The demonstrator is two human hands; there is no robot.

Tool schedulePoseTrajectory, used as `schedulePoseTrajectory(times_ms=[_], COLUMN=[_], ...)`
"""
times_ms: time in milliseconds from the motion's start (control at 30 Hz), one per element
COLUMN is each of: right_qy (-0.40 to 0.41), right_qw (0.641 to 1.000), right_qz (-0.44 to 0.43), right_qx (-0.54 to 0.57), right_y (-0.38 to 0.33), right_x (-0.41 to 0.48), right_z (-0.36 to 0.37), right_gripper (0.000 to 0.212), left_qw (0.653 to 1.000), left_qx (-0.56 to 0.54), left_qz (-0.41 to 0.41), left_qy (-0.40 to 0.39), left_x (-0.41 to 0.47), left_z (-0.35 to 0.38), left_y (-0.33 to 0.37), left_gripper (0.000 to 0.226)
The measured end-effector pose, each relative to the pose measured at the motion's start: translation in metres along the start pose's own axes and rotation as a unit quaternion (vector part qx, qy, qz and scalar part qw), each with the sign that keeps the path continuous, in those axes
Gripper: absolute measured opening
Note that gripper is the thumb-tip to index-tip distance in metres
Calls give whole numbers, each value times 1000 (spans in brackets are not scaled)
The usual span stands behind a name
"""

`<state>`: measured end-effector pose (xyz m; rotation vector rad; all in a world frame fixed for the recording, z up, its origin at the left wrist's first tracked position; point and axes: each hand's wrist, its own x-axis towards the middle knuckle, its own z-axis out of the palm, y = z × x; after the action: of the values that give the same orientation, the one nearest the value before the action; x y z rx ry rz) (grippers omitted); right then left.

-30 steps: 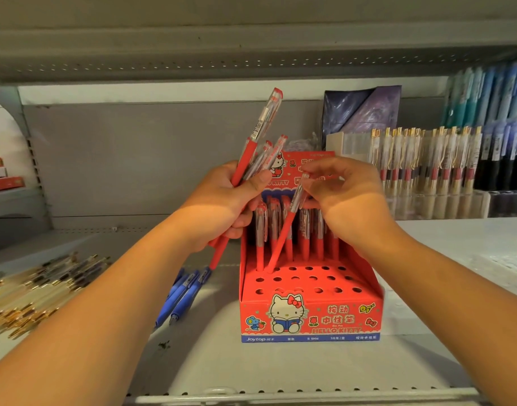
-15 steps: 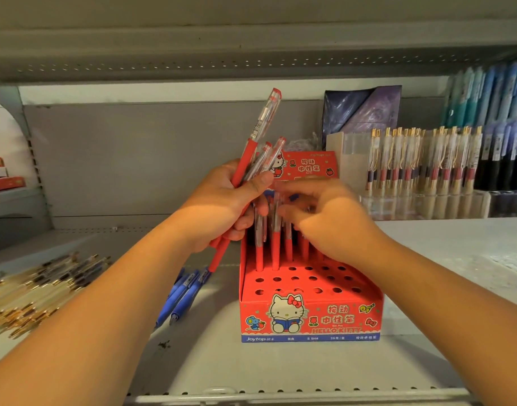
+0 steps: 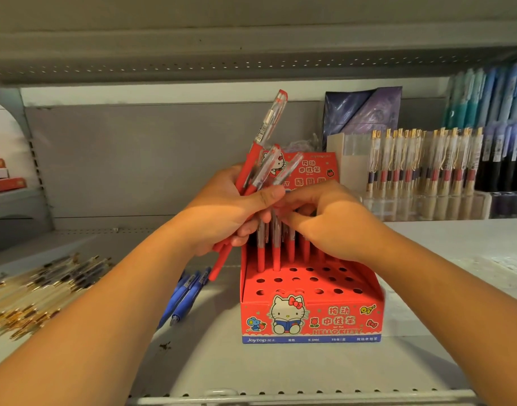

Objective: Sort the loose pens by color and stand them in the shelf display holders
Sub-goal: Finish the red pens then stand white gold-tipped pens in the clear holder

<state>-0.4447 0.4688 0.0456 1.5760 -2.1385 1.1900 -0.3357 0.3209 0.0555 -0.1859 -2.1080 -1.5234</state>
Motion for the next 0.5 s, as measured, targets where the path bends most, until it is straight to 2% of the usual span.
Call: schedulePoseTrajectory(times_ms=[67,133,200,333,400,500], right_qy=[30,74,106,141,163,196], right_qw=[999,985,951,879,847,837], right_qz=[3,25,47,65,72,67], right_qx=[35,156,286,450,500,507], right_y=[-3,-8,-12,-18,-19,-18], right_x=[1,2,4,2,2,3], right_z=[3,3,1,-3,-5,-10], right_gripper=[20,20,21,13,16,18], left_qw=[1000,1000,1000,999,999,1000], left_qx=[2,1,1,-8,-14,3], left_qz=[2,-2,-10,-24,-19,-15], left_qy=[-1,-11,-28,-42,-31,5], left_x=[0,-1,-2,-4,-4,-2], left_z=[1,1,3,6,8,7], left_y=[0,0,0,3,3,2], left_gripper=[19,11,17,22,21,27])
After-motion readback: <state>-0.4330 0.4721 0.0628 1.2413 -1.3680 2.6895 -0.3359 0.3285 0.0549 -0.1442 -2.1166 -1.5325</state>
